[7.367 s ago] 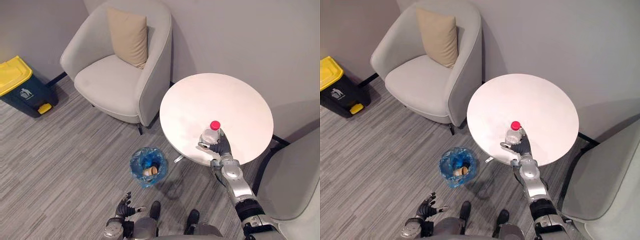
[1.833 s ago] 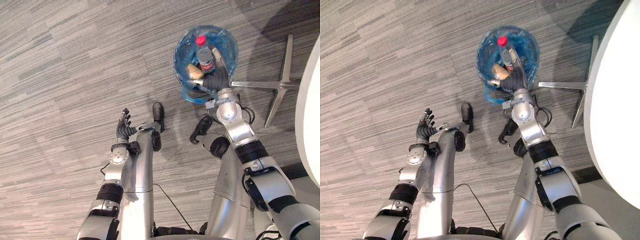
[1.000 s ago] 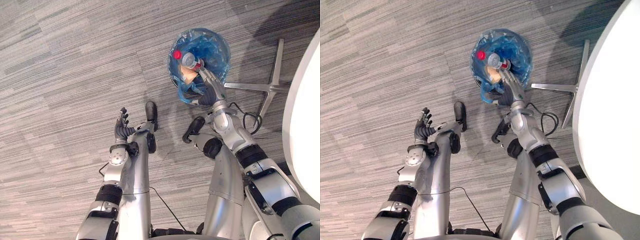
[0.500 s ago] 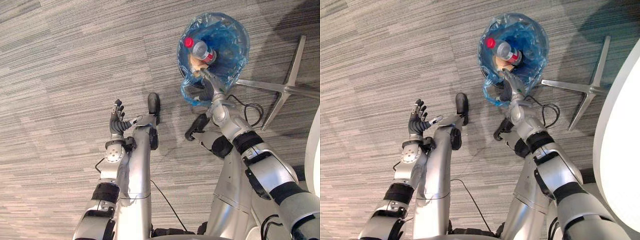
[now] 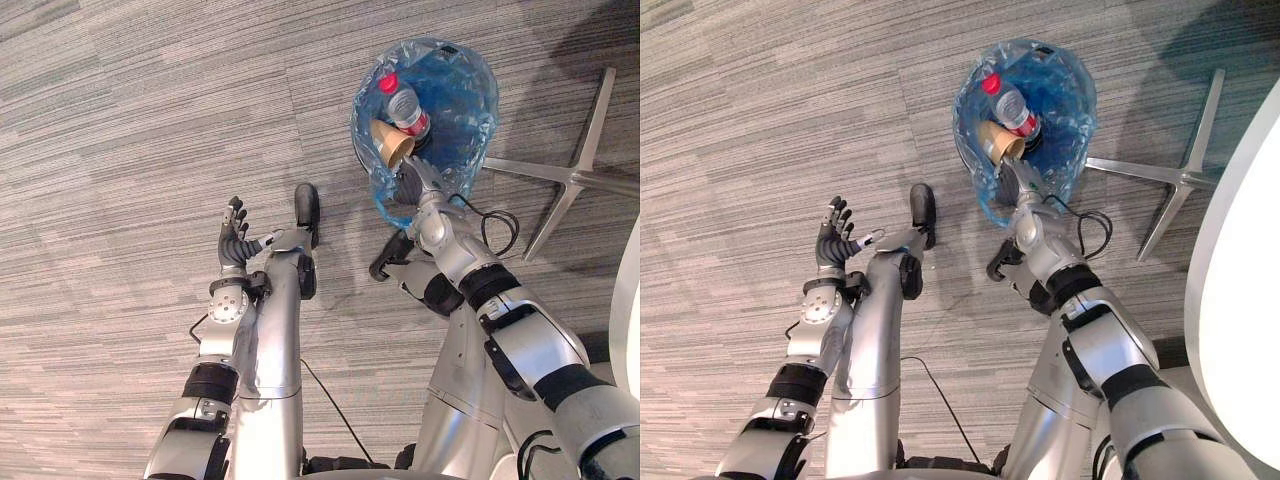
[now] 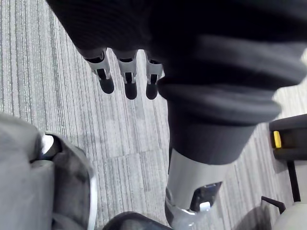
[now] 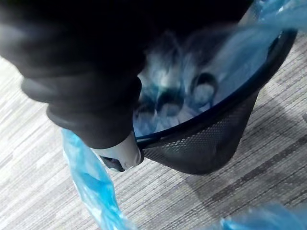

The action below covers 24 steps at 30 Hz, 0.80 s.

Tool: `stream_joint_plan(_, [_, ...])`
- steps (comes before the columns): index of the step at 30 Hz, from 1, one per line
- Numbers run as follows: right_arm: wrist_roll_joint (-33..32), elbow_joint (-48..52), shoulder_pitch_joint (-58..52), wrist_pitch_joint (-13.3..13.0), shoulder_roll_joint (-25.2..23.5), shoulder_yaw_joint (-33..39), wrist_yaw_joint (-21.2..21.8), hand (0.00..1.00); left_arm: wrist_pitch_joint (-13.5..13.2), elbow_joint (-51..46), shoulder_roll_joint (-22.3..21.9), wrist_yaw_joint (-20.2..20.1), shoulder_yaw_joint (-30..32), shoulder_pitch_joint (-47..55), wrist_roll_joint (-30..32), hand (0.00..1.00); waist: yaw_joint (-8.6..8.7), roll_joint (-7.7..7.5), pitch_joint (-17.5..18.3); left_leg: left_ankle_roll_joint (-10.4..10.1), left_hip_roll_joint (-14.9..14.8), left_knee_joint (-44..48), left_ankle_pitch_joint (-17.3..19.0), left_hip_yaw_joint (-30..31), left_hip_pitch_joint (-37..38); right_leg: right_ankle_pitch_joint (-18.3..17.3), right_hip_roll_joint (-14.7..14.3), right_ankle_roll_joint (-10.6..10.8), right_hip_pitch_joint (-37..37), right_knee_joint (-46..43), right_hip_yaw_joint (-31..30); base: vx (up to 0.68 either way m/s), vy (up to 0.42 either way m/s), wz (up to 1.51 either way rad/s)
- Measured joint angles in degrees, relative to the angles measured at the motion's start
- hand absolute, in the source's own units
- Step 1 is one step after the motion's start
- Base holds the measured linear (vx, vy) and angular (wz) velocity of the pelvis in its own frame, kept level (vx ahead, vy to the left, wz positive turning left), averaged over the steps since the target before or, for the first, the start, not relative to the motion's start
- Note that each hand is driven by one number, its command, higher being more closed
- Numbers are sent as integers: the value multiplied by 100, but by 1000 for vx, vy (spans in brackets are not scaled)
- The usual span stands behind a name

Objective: Gather rubbish on tea table into small bin, then transfer packed bag to large trash can.

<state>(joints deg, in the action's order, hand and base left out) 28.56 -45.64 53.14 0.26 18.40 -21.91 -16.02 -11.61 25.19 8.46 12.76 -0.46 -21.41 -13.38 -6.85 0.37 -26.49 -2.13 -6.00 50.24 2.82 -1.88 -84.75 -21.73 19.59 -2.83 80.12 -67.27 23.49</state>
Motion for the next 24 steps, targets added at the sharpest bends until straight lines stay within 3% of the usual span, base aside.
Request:
stream_joint_plan(11, [-603, 1210, -631, 2, -286, 583, -36, 100, 181, 14, -58, -19, 19, 13, 6, 0, -3, -6, 3, 20, -77, 38, -14, 17, 250, 24, -99, -41, -287, 59, 4, -9, 5, -5])
stream_joint_plan(17, [-1086, 1970, -1359, -189, -664, 697, -26, 100, 253, 12, -331, -90, 3, 167, 13, 0, 76, -18, 59, -47, -180, -273, -24, -28, 933, 21, -275, -24, -970, 417, 81, -45, 23, -11])
stream_joint_plan(24, [-1341, 2176, -1787, -217, -687, 807, 55, 100, 313, 14, -373, -153, 8, 472, 57, 0, 156, -35, 72, -181, -183, -856, -166, -41, 1771, 101, -377, -153, -1789, 911, 237, 0, -14, 3])
